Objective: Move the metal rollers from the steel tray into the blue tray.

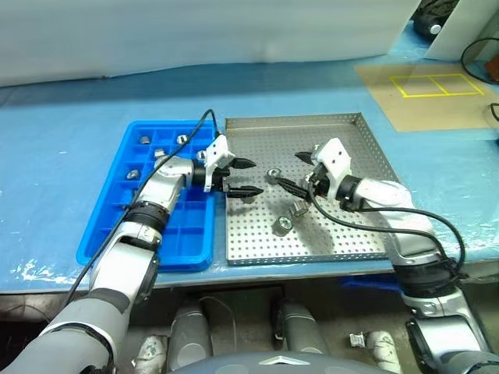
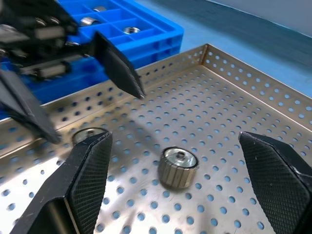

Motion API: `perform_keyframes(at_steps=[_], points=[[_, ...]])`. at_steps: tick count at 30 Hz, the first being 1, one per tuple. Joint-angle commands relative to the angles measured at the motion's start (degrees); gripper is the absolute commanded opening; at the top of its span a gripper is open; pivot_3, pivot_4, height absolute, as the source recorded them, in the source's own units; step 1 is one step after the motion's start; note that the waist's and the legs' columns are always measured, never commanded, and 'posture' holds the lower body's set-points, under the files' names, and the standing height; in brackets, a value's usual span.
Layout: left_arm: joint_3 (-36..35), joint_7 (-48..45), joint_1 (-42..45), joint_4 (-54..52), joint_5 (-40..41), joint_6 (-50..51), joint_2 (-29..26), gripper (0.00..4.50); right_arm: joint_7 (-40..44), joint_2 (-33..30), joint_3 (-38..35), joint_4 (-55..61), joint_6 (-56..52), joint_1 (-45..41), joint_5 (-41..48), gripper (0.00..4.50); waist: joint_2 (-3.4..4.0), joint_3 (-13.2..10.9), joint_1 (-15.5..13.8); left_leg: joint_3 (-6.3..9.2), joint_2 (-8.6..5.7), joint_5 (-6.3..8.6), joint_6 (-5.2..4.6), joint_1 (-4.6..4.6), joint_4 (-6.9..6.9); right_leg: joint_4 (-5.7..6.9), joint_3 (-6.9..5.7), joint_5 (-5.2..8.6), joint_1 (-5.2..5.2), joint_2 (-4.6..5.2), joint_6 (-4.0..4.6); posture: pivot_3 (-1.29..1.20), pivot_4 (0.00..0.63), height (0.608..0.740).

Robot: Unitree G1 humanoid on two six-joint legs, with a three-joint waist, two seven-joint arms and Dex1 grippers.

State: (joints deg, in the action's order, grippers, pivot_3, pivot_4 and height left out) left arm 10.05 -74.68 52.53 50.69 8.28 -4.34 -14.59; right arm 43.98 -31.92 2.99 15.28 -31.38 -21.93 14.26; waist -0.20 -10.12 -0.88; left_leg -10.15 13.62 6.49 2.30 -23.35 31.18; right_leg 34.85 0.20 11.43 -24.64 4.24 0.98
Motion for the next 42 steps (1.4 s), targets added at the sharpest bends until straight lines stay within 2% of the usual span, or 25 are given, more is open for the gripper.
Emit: perform_keyframes(at_steps=[1, 6, 13, 29, 32, 36, 40, 42], points=[[2.0, -0.9, 4.6, 7.6, -4.5, -6.7, 0.3, 4.39, 4.2, -4.7, -2.8, 7.6, -3.6, 1.6, 4.9, 4.29, 0.0, 0.0, 0.1, 0.0, 0.01, 0.0, -0.01, 0.03, -0.01, -0.04, 0.0, 0.0, 0.03, 0.0, 0.0, -0.45, 0.15, 0.74], [3.2, -2.4, 8.5, 14.1, -8.4, -10.9, 1.0, 4.39, 5.3, -7.9, -3.5, 12.7, -7.1, 3.6, 8.4, 4.29, 0.01, 0.0, 0.3, 0.0, 0.02, 0.01, -0.01, 0.2, -0.03, -0.06, 0.01, 0.0, 0.17, -0.01, -0.01, -0.49, 0.15, 0.74], [3.8, -4.3, 10.8, 18.0, -12.4, -13.5, 0.0, 4.39, 6.3, -10.4, -2.3, 17.3, -9.2, 6.9, 11.0, 4.29, 0.0, 0.0, 0.2, 0.0, 0.0, 0.04, -0.06, 0.2, 0.01, -0.1, 0.0, 0.0, 0.23, 0.02, -0.01, -0.52, 0.15, 0.74], [10.6, 5.1, 12.6, 22.6, -26.1, -12.6, 0.1, 4.39, 3.0, -10.7, -0.3, 16.5, -6.8, 6.9, 7.8, 4.29, 0.01, 0.1, 1.7, 0.0, 0.0, 0.04, -0.06, 0.31, 0.11, -0.09, -0.02, 0.02, 0.36, 0.03, -0.04, -0.55, 0.15, 0.74], [11.0, 4.6, 12.6, 22.8, -26.8, -13.1, -0.2, 3.79, 2.1, -10.4, -0.1, 16.5, -6.6, 7.0, 7.4, 4.32, 0.02, 0.1, 1.7, 0.01, -0.01, 0.04, -0.06, 0.38, 0.15, -0.09, -0.01, 0.22, 0.41, 0.03, -0.38, -0.55, 0.15, 0.74], [11.1, 4.9, 12.6, 22.7, -27.2, -14.0, -0.3, 2.53, 1.3, -10.0, 0.2, 16.2, -6.2, 6.9, 6.7, 4.32, 0.01, 0.1, 1.7, 0.01, -0.02, 0.04, -0.06, 0.39, 0.16, -0.1, 0.0, 0.24, 0.44, 0.03, -0.41, -0.55, 0.15, 0.74], [9.8, 4.6, 12.7, 22.7, -25.8, -14.6, 0.4, 2.53, 1.0, -9.8, 0.1, 15.8, -6.0, 6.7, 6.5, 4.32, 0.01, 0.1, 1.7, 0.01, -0.02, 0.04, -0.06, 0.38, 0.17, -0.1, 0.0, 0.23, 0.44, 0.04, -0.4, -0.54, 0.15, 0.74], [9.5, 4.9, 12.7, 22.5, -25.6, -15.2, 0.5, 2.18, 0.8, -9.8, 0.2, 15.5, -5.8, 6.6, 6.2, 4.32, 0.01, 0.1, 1.7, 0.01, -0.03, 0.04, -0.06, 0.37, 0.16, -0.11, 0.0, 0.2, 0.44, 0.04, -0.35, -0.54, 0.15, 0.74]])
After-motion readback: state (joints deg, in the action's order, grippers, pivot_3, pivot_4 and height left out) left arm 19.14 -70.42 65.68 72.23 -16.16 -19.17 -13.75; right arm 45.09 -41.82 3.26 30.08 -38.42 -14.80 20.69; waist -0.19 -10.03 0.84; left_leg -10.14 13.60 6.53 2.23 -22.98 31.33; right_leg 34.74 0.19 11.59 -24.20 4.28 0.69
